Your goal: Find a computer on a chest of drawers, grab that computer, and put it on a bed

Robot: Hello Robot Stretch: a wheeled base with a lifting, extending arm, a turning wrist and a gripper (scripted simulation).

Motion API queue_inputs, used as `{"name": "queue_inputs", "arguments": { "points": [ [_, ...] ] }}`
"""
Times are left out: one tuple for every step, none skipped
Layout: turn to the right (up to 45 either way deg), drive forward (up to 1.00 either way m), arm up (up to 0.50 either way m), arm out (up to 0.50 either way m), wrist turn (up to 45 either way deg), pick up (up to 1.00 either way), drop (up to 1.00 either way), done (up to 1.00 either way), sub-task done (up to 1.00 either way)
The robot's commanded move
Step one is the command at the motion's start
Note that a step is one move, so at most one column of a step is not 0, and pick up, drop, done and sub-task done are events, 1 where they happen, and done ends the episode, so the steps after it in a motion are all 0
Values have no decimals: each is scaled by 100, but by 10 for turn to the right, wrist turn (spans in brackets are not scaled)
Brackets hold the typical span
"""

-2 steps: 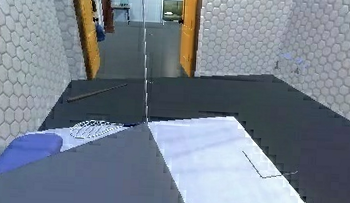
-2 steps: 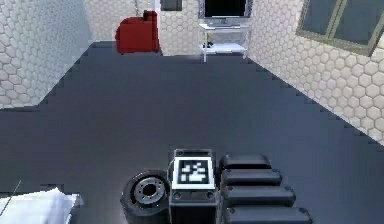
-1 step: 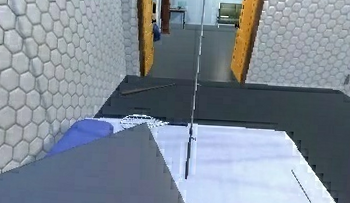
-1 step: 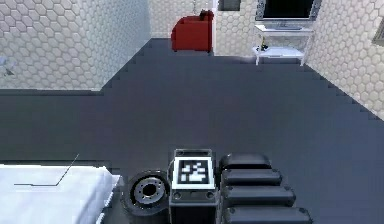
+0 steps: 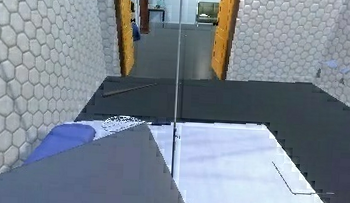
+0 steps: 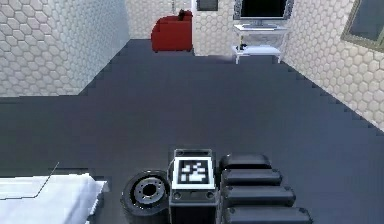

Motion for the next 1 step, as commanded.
{"name": "queue_inputs", "arguments": {
  "points": [
    [-30, 0, 0, 0, 0, 0, 0, 0, 0]
  ]
}}
